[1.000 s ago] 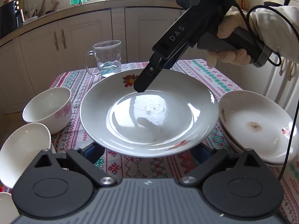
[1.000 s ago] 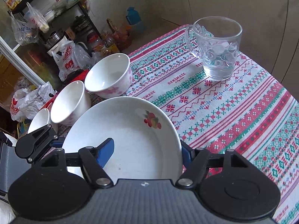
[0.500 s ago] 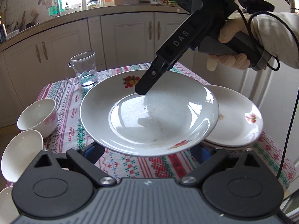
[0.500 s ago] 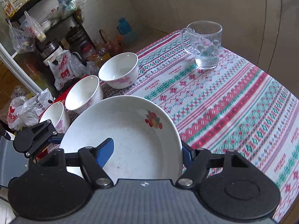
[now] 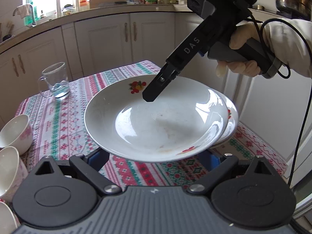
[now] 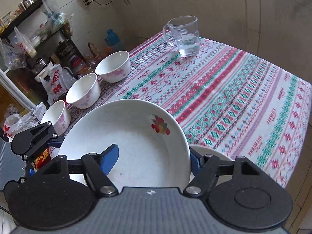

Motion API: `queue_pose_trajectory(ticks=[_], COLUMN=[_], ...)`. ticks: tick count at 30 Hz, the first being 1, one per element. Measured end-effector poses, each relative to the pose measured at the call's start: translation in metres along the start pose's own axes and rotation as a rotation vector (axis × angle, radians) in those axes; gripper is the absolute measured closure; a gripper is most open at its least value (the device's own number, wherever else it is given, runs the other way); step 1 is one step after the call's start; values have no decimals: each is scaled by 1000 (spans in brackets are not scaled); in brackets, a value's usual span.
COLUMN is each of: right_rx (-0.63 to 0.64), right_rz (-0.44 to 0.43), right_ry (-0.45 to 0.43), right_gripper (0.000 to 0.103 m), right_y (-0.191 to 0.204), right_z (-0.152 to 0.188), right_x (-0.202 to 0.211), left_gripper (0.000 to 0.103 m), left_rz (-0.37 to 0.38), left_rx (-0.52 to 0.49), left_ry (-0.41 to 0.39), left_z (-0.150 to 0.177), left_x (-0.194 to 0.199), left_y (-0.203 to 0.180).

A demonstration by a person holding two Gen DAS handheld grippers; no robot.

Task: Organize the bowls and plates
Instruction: 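Lift the flowered plate with the right tool and carry it toward the plate stack, then lower the flowered plate onto the stacked plates with the right tool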

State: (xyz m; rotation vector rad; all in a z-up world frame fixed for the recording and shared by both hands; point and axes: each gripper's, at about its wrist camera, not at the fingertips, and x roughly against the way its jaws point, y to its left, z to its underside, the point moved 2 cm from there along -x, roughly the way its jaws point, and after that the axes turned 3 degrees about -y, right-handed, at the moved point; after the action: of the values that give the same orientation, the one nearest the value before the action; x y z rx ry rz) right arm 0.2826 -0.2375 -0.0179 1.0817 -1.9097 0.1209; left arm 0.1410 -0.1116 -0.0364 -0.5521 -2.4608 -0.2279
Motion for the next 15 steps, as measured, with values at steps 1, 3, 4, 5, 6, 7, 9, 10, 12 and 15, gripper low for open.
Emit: queue_pose_trajectory(ticks=[1, 3, 4, 5, 6, 7, 9, 10, 12, 15], right_rx=[-7, -23, -32, -40, -46, -52, -63, -69, -77, -87], right_rz=[5, 14, 17, 22, 26, 30, 37, 41, 47, 49], right_ry=[-5, -14, -19, -22, -24, -26, -29, -30, -34, -38], right_gripper=[25, 25, 25, 25, 25, 25, 25, 25, 25, 25], right_y=[-2, -6, -8, -10, -12, -14, -18, -20, -24, -28], right_z=[4, 12, 15, 19, 22, 25, 30, 33, 37, 42], right_x=[3, 9, 12, 14, 16, 17, 20, 21, 23, 26], left_gripper=[6, 6, 6, 6, 6, 6, 6, 6, 6, 6], left_rz=[9, 19, 25, 32, 38, 42, 48, 51, 58, 66], left_rx=[-7, -20, -26, -29, -33, -39, -49, -51, -52, -56], left_ry=[4, 11, 14, 17, 18, 20, 23, 26, 34, 41], left_z=[0, 0, -1, -1, -2, -2, -3, -3, -3, -3], left_x=[-1, -4, -5, -6, -8, -9, -11, -12, -15, -17], left_y=[-2, -8, -10, -12, -14, -16, -20, -21, -23, -25])
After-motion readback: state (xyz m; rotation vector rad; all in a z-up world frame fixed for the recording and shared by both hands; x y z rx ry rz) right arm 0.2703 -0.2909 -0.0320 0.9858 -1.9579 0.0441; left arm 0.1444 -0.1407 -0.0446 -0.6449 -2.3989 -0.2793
